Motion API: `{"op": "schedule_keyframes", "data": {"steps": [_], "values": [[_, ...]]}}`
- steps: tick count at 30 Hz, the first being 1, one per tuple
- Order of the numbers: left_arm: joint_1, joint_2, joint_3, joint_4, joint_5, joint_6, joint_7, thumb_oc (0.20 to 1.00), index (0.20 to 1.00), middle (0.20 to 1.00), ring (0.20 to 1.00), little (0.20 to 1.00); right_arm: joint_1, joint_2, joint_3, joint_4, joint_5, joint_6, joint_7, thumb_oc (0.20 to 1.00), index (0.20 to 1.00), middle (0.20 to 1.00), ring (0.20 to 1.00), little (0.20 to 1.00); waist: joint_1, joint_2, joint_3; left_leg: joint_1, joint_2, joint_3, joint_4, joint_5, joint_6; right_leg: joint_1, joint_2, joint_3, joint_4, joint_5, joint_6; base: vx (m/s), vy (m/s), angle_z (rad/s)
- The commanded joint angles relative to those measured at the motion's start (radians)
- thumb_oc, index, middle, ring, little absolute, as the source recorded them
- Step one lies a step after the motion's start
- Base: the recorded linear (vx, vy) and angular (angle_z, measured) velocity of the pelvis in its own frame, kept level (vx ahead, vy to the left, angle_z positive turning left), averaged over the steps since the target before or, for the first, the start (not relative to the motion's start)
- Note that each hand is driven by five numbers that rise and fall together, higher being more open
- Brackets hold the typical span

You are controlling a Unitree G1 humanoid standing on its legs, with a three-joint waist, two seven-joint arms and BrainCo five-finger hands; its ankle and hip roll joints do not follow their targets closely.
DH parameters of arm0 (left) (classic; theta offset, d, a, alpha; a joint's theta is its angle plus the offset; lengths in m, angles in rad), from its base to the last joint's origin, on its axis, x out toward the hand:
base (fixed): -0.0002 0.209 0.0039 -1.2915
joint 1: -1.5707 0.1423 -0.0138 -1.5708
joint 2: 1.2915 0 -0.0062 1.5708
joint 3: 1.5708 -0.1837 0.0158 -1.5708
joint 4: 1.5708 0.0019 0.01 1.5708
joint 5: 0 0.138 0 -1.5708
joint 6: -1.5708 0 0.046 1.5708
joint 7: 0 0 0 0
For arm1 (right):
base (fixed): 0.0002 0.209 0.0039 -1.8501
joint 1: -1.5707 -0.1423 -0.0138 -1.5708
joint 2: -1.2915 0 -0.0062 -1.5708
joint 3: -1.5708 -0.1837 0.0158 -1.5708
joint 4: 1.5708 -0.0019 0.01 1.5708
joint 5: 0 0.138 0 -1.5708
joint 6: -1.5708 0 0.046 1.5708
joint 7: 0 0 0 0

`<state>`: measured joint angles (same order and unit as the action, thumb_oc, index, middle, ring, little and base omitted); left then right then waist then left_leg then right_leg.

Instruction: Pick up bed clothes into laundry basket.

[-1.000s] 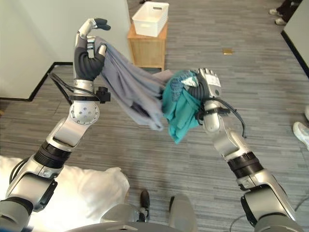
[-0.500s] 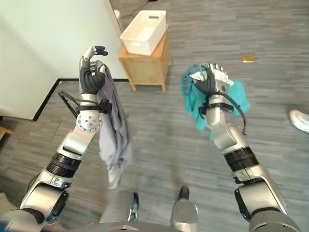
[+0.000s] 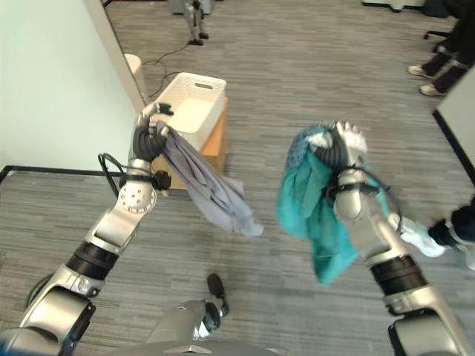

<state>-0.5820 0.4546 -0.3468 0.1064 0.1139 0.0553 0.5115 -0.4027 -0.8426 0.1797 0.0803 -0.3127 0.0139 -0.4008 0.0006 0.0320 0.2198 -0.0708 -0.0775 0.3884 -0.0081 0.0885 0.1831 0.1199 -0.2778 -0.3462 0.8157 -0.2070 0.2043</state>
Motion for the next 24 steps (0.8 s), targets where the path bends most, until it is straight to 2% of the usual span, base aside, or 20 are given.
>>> {"op": "schedule_keyframes", "data": {"steps": [1,2,3,4,5,6,7,9,11,14,15,18,19,20,21,22,23,24], "values": [[-0.134,-0.001,-0.011,-0.030,0.003,-0.050,0.030,0.200,0.200,0.200,0.200,0.200,-0.248,-0.107,-0.042,0.084,0.063,-0.023,-0.057,0.200,0.200,0.200,0.200,0.200,0.027,0.034,-0.005,0.137,0.218,0.093,-0.079,-0.025,-0.240,-0.049,-0.047,-0.052,-0.451,0.233,0.039,0.35,-0.066,0.71],[-0.138,-0.006,-0.017,-0.041,0.001,-0.066,0.015,0.200,0.200,0.200,0.200,0.200,-0.324,-0.159,-0.037,0.061,0.102,-0.048,-0.074,0.200,0.200,0.200,0.200,0.200,0.030,0.017,-0.009,0.149,0.215,0.077,-0.079,-0.040,-0.251,-0.046,-0.063,-0.070,-0.506,0.215,0.037,0.25,-0.116,0.67],[-0.137,-0.018,-0.014,-0.048,0.001,-0.074,0.013,0.200,0.200,0.200,0.200,0.200,-0.322,-0.145,-0.023,0.076,0.100,-0.052,-0.095,0.200,0.200,0.200,0.200,0.200,0.026,0.014,-0.009,0.150,0.215,0.064,-0.079,-0.047,-0.256,-0.051,-0.048,-0.078,-0.575,0.210,0.027,0.24,-0.132,0.98],[-0.125,-0.021,-0.012,-0.067,0.006,-0.074,0.012,0.200,0.200,0.200,0.200,0.200,-0.309,-0.134,-0.029,0.060,0.089,-0.033,-0.090,0.200,0.200,0.200,0.200,0.200,0.015,0.005,-0.009,0.155,0.210,0.044,-0.079,-0.058,-0.262,-0.059,-0.028,-0.065,-0.648,0.208,0.023,0.26,-0.134,1.07],[-0.120,-0.031,-0.017,-0.071,0.016,-0.072,0.005,0.200,0.200,0.200,0.200,0.200,-0.302,-0.132,-0.033,0.041,0.065,-0.010,-0.071,0.200,0.200,0.200,0.200,0.200,0.001,-0.006,-0.012,0.164,0.200,0.018,-0.079,-0.071,-0.266,-0.073,0.001,-0.026,-0.726,0.214,0.020,0.19,-0.090,0.96],[-0.120,-0.031,-0.017,-0.071,0.016,-0.072,0.005,0.200,0.200,0.200,0.200,0.200,-0.301,-0.132,-0.034,0.040,0.065,-0.010,-0.071,0.200,0.200,0.200,0.200,0.200,0.001,-0.006,-0.013,0.162,0.201,0.017,-0.079,-0.070,-0.266,-0.072,0.003,-0.026,-0.729,0.217,0.020,0.33,-0.124,0.78],[-0.115,-0.044,-0.030,-0.075,0.016,-0.079,0.002,0.200,0.200,0.200,0.200,0.200,-0.316,-0.149,-0.018,0.031,0.038,0.004,-0.070,0.200,0.200,0.200,0.200,0.200,-0.014,-0.026,-0.011,0.187,0.185,-0.036,-0.079,-0.098,-0.272,-0.104,0.047,0.072,-0.826,0.240,0.026,0.28,-0.113,0.94],[-0.109,-0.064,-0.038,-0.065,0.015,-0.083,-0.006,0.200,0.200,0.200,0.200,0.200,-0.329,-0.187,0.000,0.053,0.018,0.029,-0.065,0.200,0.200,0.200,0.200,0.200,-0.022,-0.040,-0.011,0.193,0.175,-0.083,-0.079,-0.111,-0.276,-0.135,0.074,0.146,-0.886,0.277,0.039,0.28,-0.130,1.25],[-0.102,-0.077,-0.044,-0.060,0.005,-0.089,-0.011,0.200,0.200,0.200,0.200,0.200,-0.377,-0.243,0.043,0.089,-0.007,0.056,-0.053,0.200,0.200,0.200,0.200,0.200,-0.020,-0.049,-0.011,0.202,0.168,-0.119,-0.079,-0.119,-0.279,-0.160,0.094,0.171,-0.896,0.288,0.043,0.21,-0.108,0.94],[-0.088,-0.088,-0.053,-0.063,0.001,-0.095,-0.019,0.200,0.200,0.200,0.200,0.200,-0.460,-0.265,0.108,0.138,-0.031,0.073,-0.035,0.200,0.200,0.200,0.200,0.200,-0.009,-0.059,-0.018,0.217,0.162,-0.131,-0.079,-0.131,-0.283,-0.161,0.098,0.107,-0.903,0.310,0.042,0.20,-0.134,0.67],[-0.079,-0.085,-0.053,-0.070,0.001,-0.094,-0.028,0.200,0.200,0.200,0.200,0.200,-0.534,-0.268,0.182,0.199,-0.053,0.083,-0.015,0.200,0.200,0.200,0.200,0.200,0.008,-0.065,-0.030,0.227,0.162,-0.123,-0.079,-0.141,-0.286,-0.144,0.084,0.053,-0.903,0.318,0.042,0.22,-0.178,0.09],[-0.042,-0.091,-0.036,-0.096,0.005,-0.091,-0.037,0.200,0.200,0.200,0.200,0.200,-0.606,-0.262,0.258,0.248,-0.096,0.104,0.012,0.200,0.200,0.200,0.200,0.200,0.019,-0.058,-0.041,0.257,0.165,-0.130,-0.079,-0.150,-0.299,-0.118,0.084,0.041,-0.903,0.312,0.031,0.24,-0.140,-0.03],[-0.021,-0.093,-0.023,-0.116,0.003,-0.091,-0.045,0.200,0.200,0.200,0.200,0.200,-0.663,-0.249,0.313,0.280,-0.137,0.121,0.034,0.200,0.200,0.200,0.200,0.200,0.028,-0.052,-0.041,0.263,0.182,-0.113,-0.018,-0.169,-0.319,-0.092,0.079,0.018,-0.903,0.297,0.021,0.19,-0.108,-0.06],[-0.020,-0.093,-0.020,-0.118,0.003,-0.090,-0.045,0.200,0.200,0.200,0.200,0.200,-0.671,-0.246,0.321,0.283,-0.137,0.121,0.034,0.200,0.200,0.200,0.200,0.200,0.025,-0.050,-0.039,0.259,0.184,-0.113,-0.006,-0.175,-0.320,-0.091,0.080,0.018,-0.903,0.296,0.020,0.15,-0.119,-0.13],[-0.020,-0.094,-0.014,-0.122,0.002,-0.089,-0.047,0.200,0.200,0.200,0.200,0.200,-0.692,-0.235,0.333,0.289,-0.144,0.123,0.039,0.200,0.200,0.200,0.200,0.200,0.026,-0.048,-0.035,0.239,0.202,-0.105,0.077,-0.194,-0.336,-0.075,0.080,0.006,-0.903,0.282,0.011,0.07,-0.115,-0.05],[-0.022,-0.096,-0.012,-0.125,-0.008,-0.088,-0.048,0.200,0.200,0.200,0.200,0.200,-0.719,-0.226,0.346,0.301,-0.147,0.129,0.038,0.200,0.200,0.200,0.200,0.200,0.033,-0.046,-0.021,0.188,0.233,-0.108,0.213,-0.171,-0.350,-0.056,0.082,0.001,-0.903,0.269,-0.007,0.07,-0.113,0.05],[-0.022,-0.096,-0.010,-0.125,-0.008,-0.088,-0.048,0.200,0.200,0.200,0.200,0.200,-0.722,-0.226,0.349,0.302,-0.147,0.129,0.038,0.200,0.200,0.200,0.200,0.200,0.031,-0.044,-0.021,0.181,0.236,-0.111,0.223,-0.176,-0.351,-0.057,0.084,-0.002,-0.903,0.269,-0.008,0.12,-0.166,0.15],[-0.015,-0.107,0.000,-0.133,-0.024,-0.085,-0.041,0.200,0.200,0.200,0.200,0.200,-0.759,-0.208,0.364,0.304,-0.151,0.140,0.041,0.200,0.200,0.200,0.200,0.200,0.064,-0.046,0.010,0.098,0.246,-0.140,0.408,-0.097,-0.368,-0.019,0.085,-0.007,-0.903,0.248,-0.037,0.14,-0.178,0.11]]}}
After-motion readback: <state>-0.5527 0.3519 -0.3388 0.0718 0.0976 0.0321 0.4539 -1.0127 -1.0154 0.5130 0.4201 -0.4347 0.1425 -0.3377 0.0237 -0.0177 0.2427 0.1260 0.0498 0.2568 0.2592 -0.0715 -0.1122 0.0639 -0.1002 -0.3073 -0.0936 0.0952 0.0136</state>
